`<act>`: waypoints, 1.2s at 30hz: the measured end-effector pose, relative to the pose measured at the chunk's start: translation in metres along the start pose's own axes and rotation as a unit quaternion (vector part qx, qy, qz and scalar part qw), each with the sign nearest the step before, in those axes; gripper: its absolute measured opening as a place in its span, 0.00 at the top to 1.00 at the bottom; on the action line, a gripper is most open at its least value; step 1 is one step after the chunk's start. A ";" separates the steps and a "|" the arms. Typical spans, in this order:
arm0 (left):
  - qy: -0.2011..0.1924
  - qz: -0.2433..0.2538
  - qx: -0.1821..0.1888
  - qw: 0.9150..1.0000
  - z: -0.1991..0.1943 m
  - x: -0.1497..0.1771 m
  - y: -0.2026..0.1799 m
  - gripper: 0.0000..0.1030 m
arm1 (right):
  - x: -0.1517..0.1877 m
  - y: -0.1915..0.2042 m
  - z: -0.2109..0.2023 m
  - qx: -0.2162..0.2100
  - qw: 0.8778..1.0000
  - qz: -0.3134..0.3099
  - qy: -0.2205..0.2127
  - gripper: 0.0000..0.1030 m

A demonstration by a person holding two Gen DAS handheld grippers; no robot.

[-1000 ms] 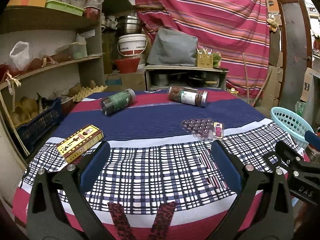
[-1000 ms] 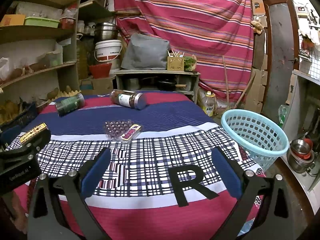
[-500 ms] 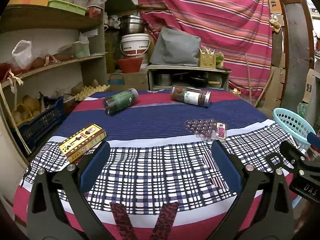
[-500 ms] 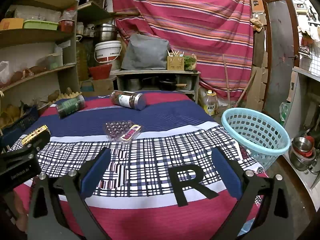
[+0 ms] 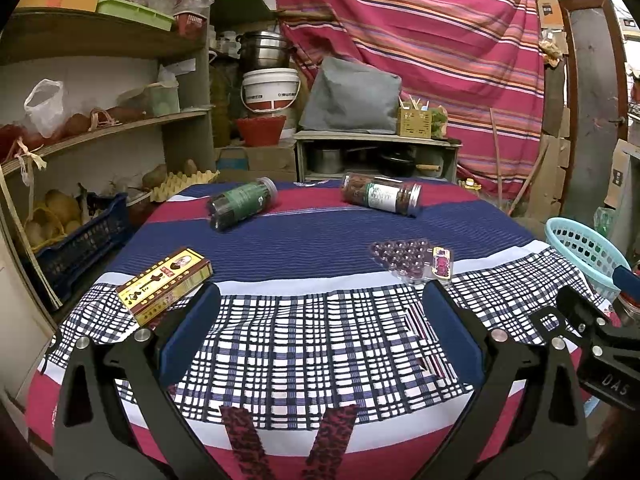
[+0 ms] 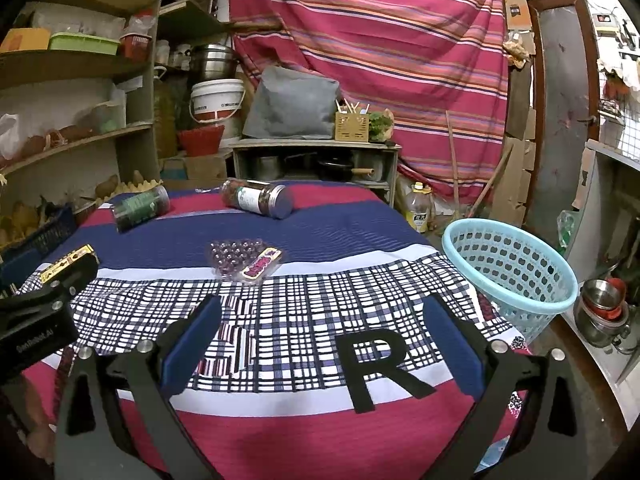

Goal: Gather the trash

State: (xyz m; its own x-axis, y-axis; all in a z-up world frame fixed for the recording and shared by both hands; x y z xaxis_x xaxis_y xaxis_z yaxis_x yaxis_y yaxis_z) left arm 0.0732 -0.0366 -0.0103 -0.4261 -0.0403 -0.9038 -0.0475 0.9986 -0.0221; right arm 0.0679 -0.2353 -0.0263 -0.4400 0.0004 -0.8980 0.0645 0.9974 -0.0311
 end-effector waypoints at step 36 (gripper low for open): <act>-0.006 0.006 0.002 1.000 -0.001 0.000 -0.007 0.05 | 0.003 -0.006 0.004 0.005 1.000 0.002 0.001 0.05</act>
State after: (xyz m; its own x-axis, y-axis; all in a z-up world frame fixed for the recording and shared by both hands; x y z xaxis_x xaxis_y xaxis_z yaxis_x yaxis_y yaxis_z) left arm 0.0732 -0.0437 -0.0095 -0.4151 -0.0282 -0.9093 -0.0382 0.9992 -0.0135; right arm 0.0696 -0.2415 -0.0308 -0.4411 0.0045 -0.8974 0.0759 0.9966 -0.0323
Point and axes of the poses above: each gripper's, at about its wrist camera, not at the fingertips, and z roughly the way its jaws point, y to its left, x to its underside, the point moved 3 cm from there along z, roughly the way its jaws point, and after that the axes turned 3 degrees about -z, right-handed, at the moved point
